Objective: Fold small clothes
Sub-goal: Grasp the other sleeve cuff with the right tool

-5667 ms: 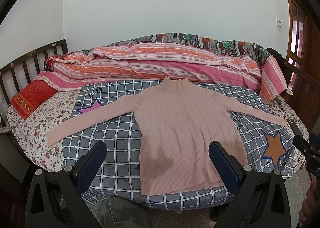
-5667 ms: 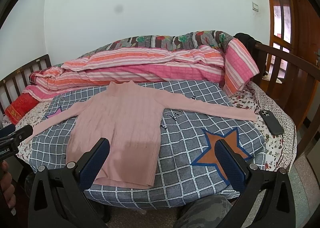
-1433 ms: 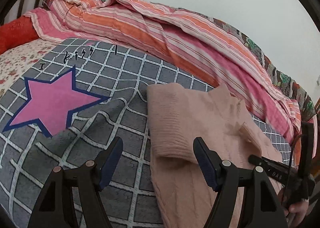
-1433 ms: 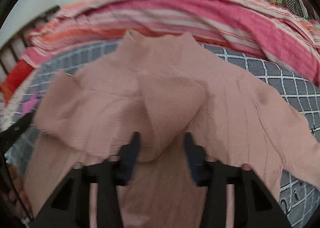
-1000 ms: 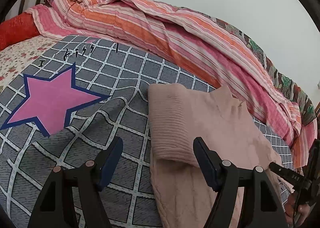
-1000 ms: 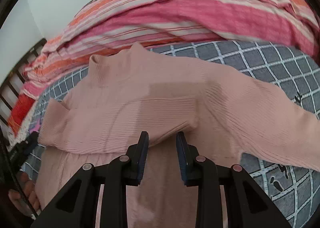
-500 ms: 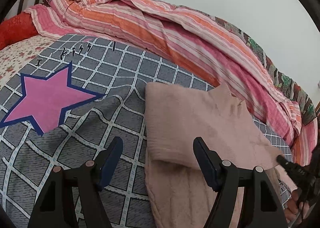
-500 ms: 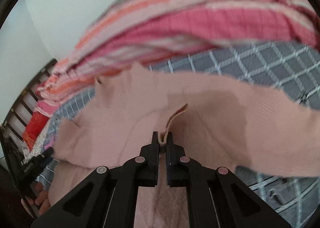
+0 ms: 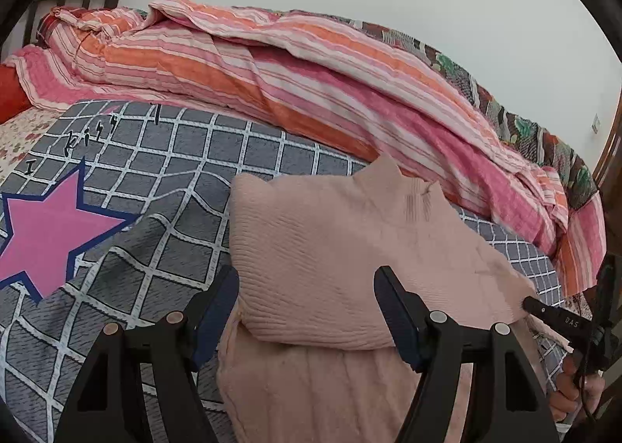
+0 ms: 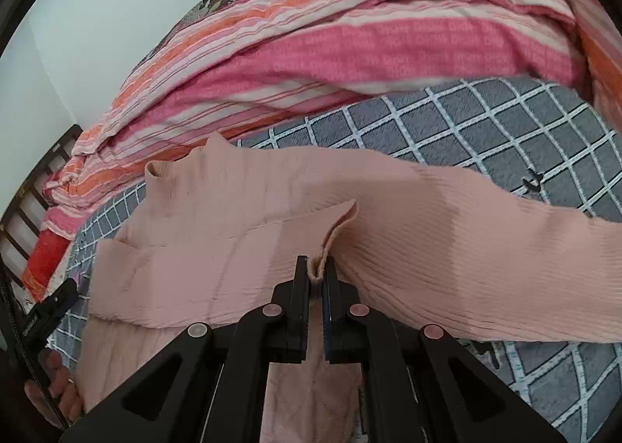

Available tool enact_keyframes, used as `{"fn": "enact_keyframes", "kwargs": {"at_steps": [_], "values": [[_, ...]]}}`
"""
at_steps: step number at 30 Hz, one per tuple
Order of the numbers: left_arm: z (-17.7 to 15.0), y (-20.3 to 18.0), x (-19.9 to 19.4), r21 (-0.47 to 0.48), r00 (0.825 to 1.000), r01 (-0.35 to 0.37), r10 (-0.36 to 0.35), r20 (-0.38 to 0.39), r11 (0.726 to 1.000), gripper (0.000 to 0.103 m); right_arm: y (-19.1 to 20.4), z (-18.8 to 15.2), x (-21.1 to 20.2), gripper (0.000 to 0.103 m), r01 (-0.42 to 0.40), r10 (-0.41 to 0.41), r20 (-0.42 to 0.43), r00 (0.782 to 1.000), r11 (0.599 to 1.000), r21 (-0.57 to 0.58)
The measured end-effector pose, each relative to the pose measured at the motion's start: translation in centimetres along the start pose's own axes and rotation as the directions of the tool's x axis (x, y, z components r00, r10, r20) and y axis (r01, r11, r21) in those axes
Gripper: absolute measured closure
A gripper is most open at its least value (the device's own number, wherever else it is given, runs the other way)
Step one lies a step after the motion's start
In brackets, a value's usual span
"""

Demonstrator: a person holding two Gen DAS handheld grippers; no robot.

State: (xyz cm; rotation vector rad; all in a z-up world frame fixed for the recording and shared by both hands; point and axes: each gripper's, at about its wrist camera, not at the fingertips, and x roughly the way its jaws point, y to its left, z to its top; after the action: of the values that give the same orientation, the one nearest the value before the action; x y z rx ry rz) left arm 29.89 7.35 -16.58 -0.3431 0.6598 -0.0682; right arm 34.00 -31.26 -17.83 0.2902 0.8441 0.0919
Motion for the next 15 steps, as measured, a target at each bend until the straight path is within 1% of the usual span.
{"fn": "enact_keyframes", "kwargs": {"at_steps": [2,4,8,9,11,13,15], "values": [[-0.2,-0.1,0.5,0.002,1.0,-0.003,0.004,-0.017,1.0,0.033,0.1,-0.3,1.0,0.098,0.024,-0.024,-0.038,0.999,1.0,0.0],[-0.6,-0.2,1.2,0.009,0.999,-0.01,0.011,-0.037,1.0,0.033,-0.1,-0.5,1.8,0.098,0.031,-0.03,-0.068,0.997,1.0,0.005],[-0.9,-0.1,2.3,0.014,0.995,-0.047,0.048,-0.084,0.999,0.032,-0.1,-0.8,1.7,0.097,0.033,-0.032,-0.067,0.997,0.999,0.004],[-1.0,0.0,2.6,0.011,0.993,-0.065,0.066,-0.097,0.998,0.032,0.0,-0.9,1.7,0.097,0.036,-0.036,-0.066,0.997,0.999,0.001],[-1.1,0.1,2.9,0.013,0.99,-0.089,0.09,-0.113,0.996,0.03,0.3,-0.9,1.7,0.097,0.05,-0.05,-0.064,0.997,0.999,-0.011],[-1.3,0.0,3.6,0.026,0.982,-0.121,0.123,-0.146,0.992,0.029,0.7,-1.0,1.8,0.096,0.066,-0.067,-0.063,0.996,0.998,-0.025],[-1.4,-0.3,3.7,0.048,0.978,-0.138,0.144,-0.152,0.989,0.028,1.0,-1.1,2.0,0.096,0.083,-0.085,-0.063,0.994,0.996,-0.041]]}}
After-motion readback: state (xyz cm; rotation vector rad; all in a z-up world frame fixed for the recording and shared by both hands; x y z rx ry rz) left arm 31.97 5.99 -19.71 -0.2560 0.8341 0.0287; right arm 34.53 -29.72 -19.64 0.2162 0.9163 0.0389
